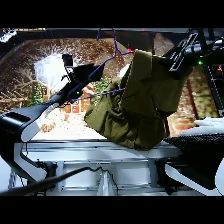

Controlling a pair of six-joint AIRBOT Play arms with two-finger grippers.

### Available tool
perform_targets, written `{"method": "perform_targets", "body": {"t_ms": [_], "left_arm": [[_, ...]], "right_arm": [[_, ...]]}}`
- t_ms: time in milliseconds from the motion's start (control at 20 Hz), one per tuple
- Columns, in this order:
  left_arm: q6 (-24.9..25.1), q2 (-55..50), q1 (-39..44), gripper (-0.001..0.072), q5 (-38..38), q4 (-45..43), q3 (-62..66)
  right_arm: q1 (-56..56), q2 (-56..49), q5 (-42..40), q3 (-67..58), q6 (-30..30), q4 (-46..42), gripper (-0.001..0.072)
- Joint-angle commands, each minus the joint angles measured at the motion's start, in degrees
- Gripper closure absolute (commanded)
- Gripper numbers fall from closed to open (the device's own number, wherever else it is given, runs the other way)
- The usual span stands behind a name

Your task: Fold the clothes and pants, and hang the long-sleeved shirts on hangers.

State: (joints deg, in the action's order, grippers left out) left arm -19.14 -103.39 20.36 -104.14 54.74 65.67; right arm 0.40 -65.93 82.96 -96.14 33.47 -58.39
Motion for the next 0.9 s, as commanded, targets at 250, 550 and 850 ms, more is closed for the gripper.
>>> {"method": "perform_targets", "body": {"t_ms": [250,550,850], "left_arm": [[2.4,1.9,-4.0,0.0224,20.3,13.4,5.6],[4.1,5.9,-11.7,0.0324,49.9,-3.2,23.7],[-24.6,17.2,-21.9,0.065,77.1,-54.2,26.2]], "right_arm": [[0.0,7.2,0.9,0.0,-0.2,4.5,0.0682],[0.0,12.1,1.2,0.0,-0.2,5.1,0.0682],[0.0,14.2,0.7,0.0,3.4,5.0,0.0682]]}}
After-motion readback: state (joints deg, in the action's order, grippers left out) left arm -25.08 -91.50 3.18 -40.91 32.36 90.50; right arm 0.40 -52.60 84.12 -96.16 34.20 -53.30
